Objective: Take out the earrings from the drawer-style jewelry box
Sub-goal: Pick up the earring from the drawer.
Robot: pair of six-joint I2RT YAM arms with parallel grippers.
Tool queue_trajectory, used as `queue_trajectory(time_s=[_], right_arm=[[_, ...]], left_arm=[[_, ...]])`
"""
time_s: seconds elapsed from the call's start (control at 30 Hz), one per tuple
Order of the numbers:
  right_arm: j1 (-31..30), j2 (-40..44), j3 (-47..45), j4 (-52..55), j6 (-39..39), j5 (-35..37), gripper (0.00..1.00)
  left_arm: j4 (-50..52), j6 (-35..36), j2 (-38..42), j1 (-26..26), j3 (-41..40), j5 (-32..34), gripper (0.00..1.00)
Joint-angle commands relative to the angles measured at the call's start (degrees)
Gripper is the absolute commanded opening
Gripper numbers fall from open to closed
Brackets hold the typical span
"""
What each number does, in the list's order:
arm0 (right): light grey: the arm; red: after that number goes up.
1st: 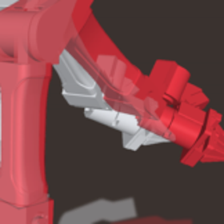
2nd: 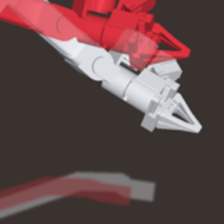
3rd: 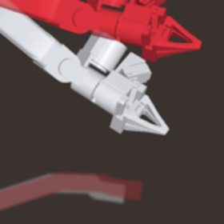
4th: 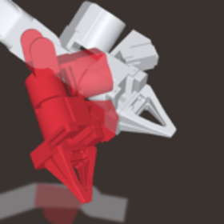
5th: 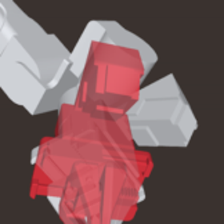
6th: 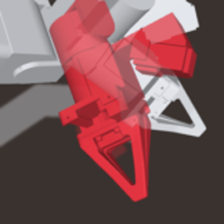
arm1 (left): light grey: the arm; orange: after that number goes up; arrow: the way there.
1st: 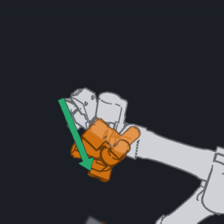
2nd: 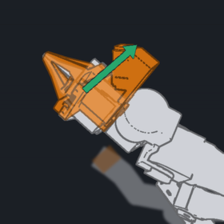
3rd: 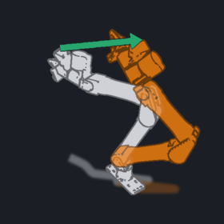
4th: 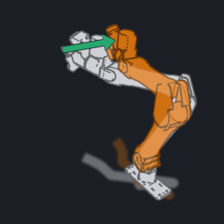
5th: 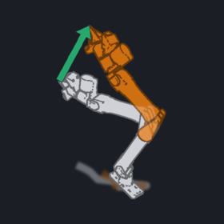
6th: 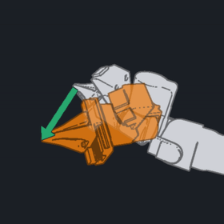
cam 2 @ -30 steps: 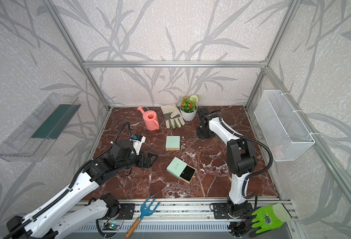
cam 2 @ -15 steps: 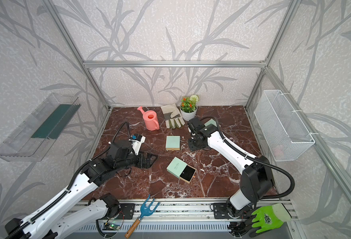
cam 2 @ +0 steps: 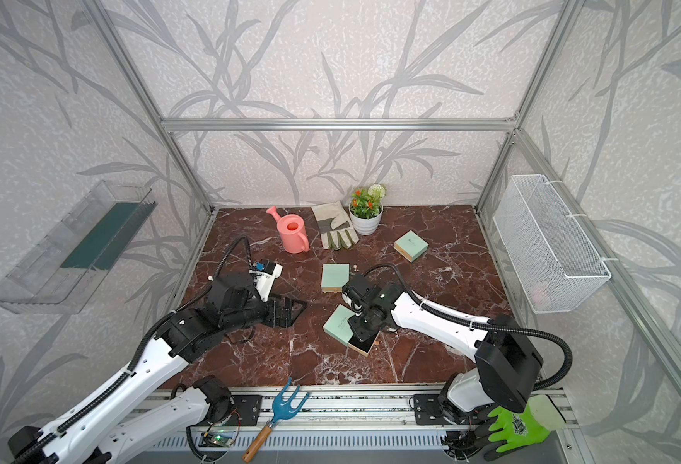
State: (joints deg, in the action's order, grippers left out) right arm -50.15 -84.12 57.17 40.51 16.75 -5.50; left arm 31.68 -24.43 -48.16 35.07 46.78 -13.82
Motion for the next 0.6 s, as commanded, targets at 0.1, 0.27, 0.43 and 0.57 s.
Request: queue_trajectory(time_s=[0.1,0.27,0.43,0.57], right_arm=[[-1.9,-4.2,-0.4,-4.5,1.4,-1.3,0.32],[-2.2,-6.0,-0.4,-4.3,1.2,-0.4,0.29],[-2.3,-6.5,-0.4,-3.4,1.2,1.5,0.26],[-2.5,-7.4,-0.1,-1.9,0.7,4.2,0.24]], left_arm=[[-0.2,0.6,-0.3,-0.3,0.1,0.3,0.99],[-0.1,0.5,-0.5,-0.3,0.1,0.4,0.99],[-0.1,0.5,-0.9,-0.3,0.2,0.3,0.99],[-0.2,0.5,-1.1,-0.3,0.2,0.4,0.99]])
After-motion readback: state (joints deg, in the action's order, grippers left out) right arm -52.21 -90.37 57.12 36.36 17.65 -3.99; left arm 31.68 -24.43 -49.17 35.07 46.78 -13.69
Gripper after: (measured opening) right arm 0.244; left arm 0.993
